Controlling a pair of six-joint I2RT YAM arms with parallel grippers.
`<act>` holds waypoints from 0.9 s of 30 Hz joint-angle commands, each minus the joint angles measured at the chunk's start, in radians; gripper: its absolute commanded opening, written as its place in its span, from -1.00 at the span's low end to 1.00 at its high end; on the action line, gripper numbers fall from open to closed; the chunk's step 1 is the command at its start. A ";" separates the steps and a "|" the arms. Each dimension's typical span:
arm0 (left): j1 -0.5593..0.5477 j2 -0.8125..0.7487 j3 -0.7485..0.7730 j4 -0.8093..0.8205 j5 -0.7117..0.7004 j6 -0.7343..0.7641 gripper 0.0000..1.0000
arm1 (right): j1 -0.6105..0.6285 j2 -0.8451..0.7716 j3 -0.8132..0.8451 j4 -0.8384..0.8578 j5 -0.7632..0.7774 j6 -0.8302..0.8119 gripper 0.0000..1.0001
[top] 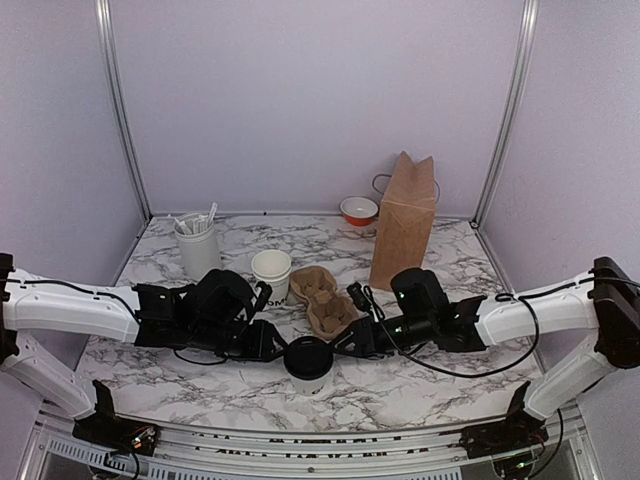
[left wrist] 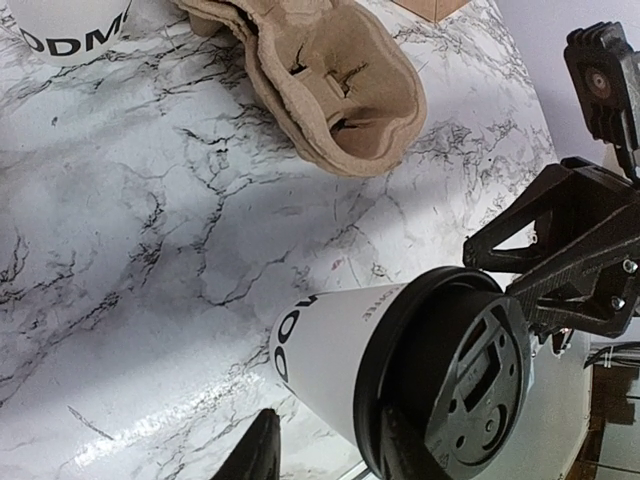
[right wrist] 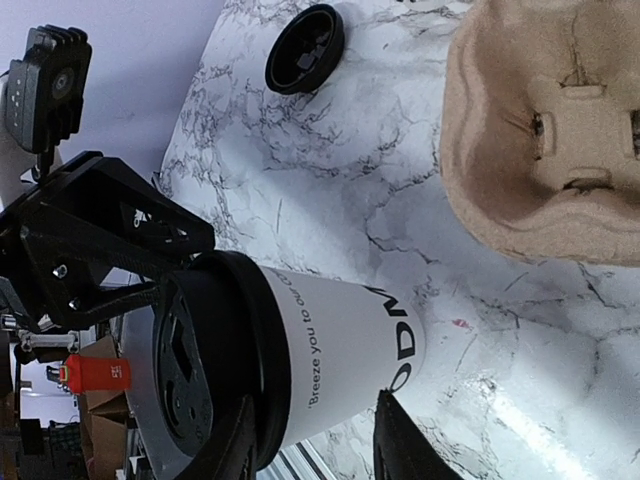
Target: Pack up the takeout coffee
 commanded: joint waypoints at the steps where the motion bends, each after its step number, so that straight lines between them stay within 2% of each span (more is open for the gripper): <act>1: -0.003 0.058 -0.023 -0.033 -0.018 0.009 -0.30 | 0.016 -0.011 -0.071 -0.002 0.018 0.035 -0.26; 17: -0.001 0.106 -0.017 -0.033 -0.031 0.028 -0.30 | 0.111 0.051 -0.158 0.090 0.085 0.119 -0.28; 27: 0.000 0.085 0.015 -0.048 -0.033 0.051 -0.30 | 0.116 -0.020 -0.075 0.003 0.171 0.100 -0.29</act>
